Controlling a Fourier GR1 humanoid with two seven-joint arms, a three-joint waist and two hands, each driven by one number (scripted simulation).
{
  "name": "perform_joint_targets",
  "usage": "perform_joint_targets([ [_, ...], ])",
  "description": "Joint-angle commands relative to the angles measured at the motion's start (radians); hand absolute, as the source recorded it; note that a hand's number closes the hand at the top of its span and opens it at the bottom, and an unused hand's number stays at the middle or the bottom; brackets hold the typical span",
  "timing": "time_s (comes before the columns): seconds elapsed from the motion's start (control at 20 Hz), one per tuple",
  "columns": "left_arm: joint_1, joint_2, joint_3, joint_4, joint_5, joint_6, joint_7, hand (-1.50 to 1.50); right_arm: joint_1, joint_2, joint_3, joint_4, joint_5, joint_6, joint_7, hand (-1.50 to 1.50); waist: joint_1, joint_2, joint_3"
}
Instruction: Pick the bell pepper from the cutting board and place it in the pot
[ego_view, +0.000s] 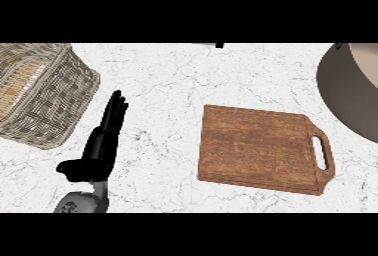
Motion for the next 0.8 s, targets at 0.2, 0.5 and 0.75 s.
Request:
perform_joint_targets([
  [0.2, 0.007, -0.008, 0.014, -0.002, 0.002, 0.017, 0.008, 0.0, 0.072, -0.015, -0.114, 0.037, -0.071, -0.134, 0.074, 1.5, -0.033, -0.01, 0.002],
  [0.5, 0.018, 0.023, 0.044, 0.007, 0.03, -0.024, -0.017, 0.0, 0.159, 0.003, -0.206, 0.068, -0.144, -0.202, 0.039, 1.5, -0.038, -0.01, 0.002],
  [0.75, 0.029, 0.013, 0.019, -0.003, -0.003, -0.002, -0.013, 0.0, 0.191, -0.015, -0.299, 0.119, -0.223, -0.148, 0.05, 1.5, -0.038, -0.011, 0.003],
])
